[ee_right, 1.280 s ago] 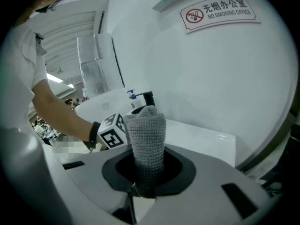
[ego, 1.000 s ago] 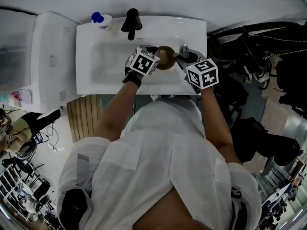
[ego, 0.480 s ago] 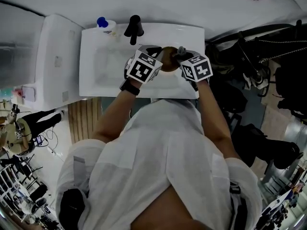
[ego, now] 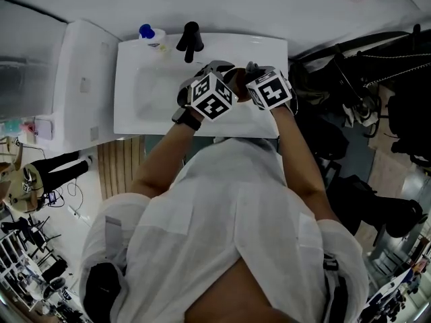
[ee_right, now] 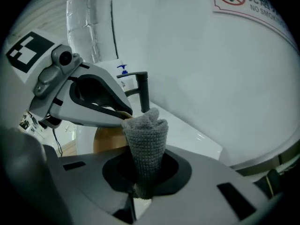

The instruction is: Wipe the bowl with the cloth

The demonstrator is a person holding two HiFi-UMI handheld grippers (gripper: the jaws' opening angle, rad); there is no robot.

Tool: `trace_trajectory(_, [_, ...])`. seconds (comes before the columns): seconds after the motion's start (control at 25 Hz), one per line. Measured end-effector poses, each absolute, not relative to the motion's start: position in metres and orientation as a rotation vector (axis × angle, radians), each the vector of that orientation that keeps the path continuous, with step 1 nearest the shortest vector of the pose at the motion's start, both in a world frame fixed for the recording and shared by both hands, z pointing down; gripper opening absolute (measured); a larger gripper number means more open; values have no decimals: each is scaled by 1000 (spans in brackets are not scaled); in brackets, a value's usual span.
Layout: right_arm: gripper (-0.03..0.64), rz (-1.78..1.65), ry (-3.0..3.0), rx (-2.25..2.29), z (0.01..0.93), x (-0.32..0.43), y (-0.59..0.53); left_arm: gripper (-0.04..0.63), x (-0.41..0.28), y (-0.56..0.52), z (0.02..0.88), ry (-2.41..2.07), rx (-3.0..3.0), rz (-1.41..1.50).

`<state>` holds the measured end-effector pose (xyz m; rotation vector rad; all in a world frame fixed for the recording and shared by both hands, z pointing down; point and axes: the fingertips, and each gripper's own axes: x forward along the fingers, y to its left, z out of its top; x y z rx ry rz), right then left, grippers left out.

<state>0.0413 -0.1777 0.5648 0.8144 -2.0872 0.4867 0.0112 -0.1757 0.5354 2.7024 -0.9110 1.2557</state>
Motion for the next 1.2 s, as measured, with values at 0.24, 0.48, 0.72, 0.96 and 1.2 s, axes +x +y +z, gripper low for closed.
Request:
trace_trajectory(0.24, [46, 396, -2054, 761, 563, 38, -170, 20, 14, -170, 539, -849, 2696, 1357])
trace_trajectory(0.48, [46, 178, -2019, 589, 566, 23, -157, 18, 19, -154, 544, -712, 2719, 1559])
trace_trajectory(0.72, [46, 240, -2112, 672, 553, 18, -166, 17, 15, -161, 527, -820, 2739, 1470])
trace_trajectory(0.96, [46, 472, -2234, 836, 550, 18, -173, 18, 11, -167, 518, -923, 2748, 1379])
trace_trajectory(1.2, [49, 685, -2298, 978, 550, 25, -176, 18, 8, -173, 513, -1024, 2736, 1276])
